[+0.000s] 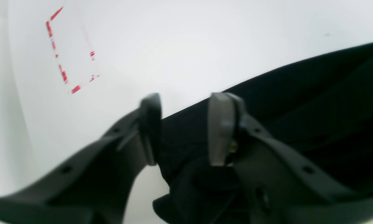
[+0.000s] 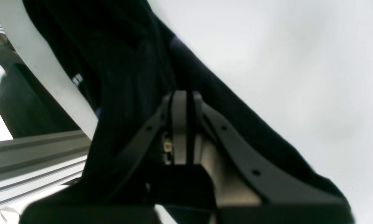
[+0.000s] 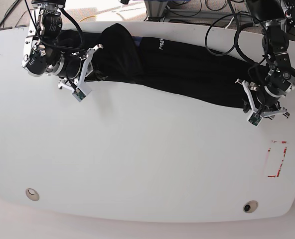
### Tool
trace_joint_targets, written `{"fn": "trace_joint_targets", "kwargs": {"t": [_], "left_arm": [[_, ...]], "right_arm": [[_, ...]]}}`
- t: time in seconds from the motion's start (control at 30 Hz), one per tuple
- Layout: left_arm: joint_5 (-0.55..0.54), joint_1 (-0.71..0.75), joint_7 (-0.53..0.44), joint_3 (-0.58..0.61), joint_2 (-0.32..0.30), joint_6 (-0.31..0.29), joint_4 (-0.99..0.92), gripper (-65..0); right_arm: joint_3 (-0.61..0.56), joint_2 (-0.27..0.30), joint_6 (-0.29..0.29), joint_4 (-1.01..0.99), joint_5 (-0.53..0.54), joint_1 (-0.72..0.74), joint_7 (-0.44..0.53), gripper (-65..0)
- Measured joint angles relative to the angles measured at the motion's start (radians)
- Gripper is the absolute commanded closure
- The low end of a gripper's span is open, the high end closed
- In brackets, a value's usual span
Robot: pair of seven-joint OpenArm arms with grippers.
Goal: Layout the t-shirt on the table in an organized manner, then fold the t-shirt properly
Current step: 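Press the folded shirt flat with both grippers, pulling edges straight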
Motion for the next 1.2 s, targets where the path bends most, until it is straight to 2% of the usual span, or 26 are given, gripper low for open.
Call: {"fn": "trace_joint_targets", "kwargs": {"t": [0.2,0.3,0.47,0.6,0.77,1.03,1.2], "left_arm": [[0.012,0.083,0.003,-0.003,0.068,0.006,0.009,-10.7],[0.005,0.130,-0.050,0.001,0.081,-0.004,0.019,-10.7],[0.011,0.168,-0.214,-0.003,0.073,0.005,0.019,-10.4],[0.012,0.206,-0.303,-0.004,0.073,0.006,0.020,-10.4],[0.013,0.218,-0.319,-0.004,0.093,0.000,0.020,-10.4],[0.020,0.247,-0.329,-0.077,0.098,0.005,0.014,-10.4],[0.016,0.249,-0.334,-0.074,0.097,0.006,-0.063,-10.4]], "right_arm": [[-0.008,0.047,0.000,0.018,0.008,-0.090,0.163,-1.9],[-0.012,0.058,0.000,0.018,-0.002,-0.144,0.243,-1.9],[-0.048,0.054,-0.010,0.015,-0.201,-0.185,0.362,-1.9],[-0.102,0.048,0.000,0.015,-0.298,-0.206,0.481,-1.9],[-0.114,0.027,-0.005,0.015,-0.384,-0.234,0.509,-1.9],[-0.114,0.028,-0.001,0.013,-0.384,-0.247,0.514,-1.9],[-0.115,0.027,0.000,-0.044,-0.394,-0.261,0.547,-1.9]]}}
